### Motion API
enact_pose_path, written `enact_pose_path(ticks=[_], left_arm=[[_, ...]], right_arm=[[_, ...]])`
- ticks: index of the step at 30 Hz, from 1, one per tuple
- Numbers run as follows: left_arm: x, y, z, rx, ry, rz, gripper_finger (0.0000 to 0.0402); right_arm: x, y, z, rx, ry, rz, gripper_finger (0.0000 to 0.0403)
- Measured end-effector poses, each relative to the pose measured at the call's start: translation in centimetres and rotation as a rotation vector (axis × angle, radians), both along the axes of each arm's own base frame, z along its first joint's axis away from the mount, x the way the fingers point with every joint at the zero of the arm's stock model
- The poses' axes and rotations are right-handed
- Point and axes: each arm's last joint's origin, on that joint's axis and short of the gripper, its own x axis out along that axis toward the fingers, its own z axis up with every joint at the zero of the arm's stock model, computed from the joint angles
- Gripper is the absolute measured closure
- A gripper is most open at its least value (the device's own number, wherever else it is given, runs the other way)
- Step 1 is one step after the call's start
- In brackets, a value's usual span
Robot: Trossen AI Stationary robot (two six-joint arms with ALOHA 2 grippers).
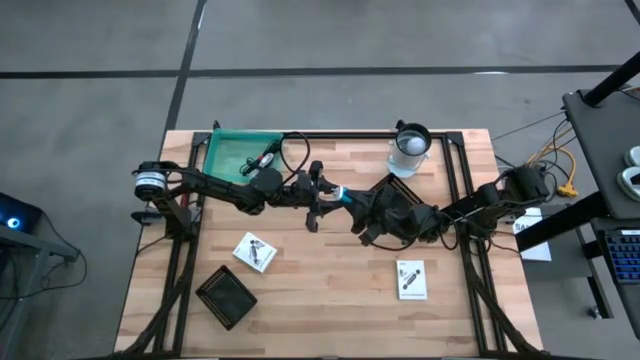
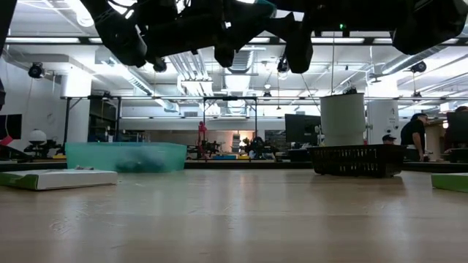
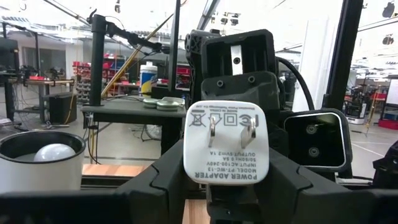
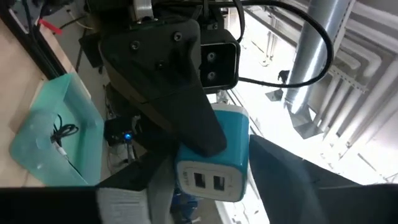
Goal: Pick and place items into bin
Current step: Put the blue charger adapter into the top black bin
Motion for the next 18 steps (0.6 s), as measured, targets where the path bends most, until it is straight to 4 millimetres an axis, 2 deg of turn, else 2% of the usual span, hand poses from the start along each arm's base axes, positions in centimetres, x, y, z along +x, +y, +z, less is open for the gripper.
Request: enact_pose_path(ticks=[3, 10, 12, 18], left_arm=[[0.0, 0.0, 0.0, -0.002, 0.0, 0.0, 0.0274], [0.0, 0.1, -0.2, 0.004, 0.022, -0.001, 0.0272], [0.0, 0.4, -0.4, 0.022, 0.033, 0.013, 0.0244], [-0.5, 1.0, -0.1, 0.037, 0.066, 0.011, 0.012]], right_arm=[[0.0, 0.0, 0.0, 0.006, 0.002, -0.017, 0.0262], [-0.1, -0.1, -0.1, 0.017, 0.015, -0.069, 0.0266], [-0.1, -0.3, -0.2, 0.035, 0.024, -0.127, 0.0266], [-0.7, -0.9, -0.2, 0.101, 0.013, -0.307, 0.0266]])
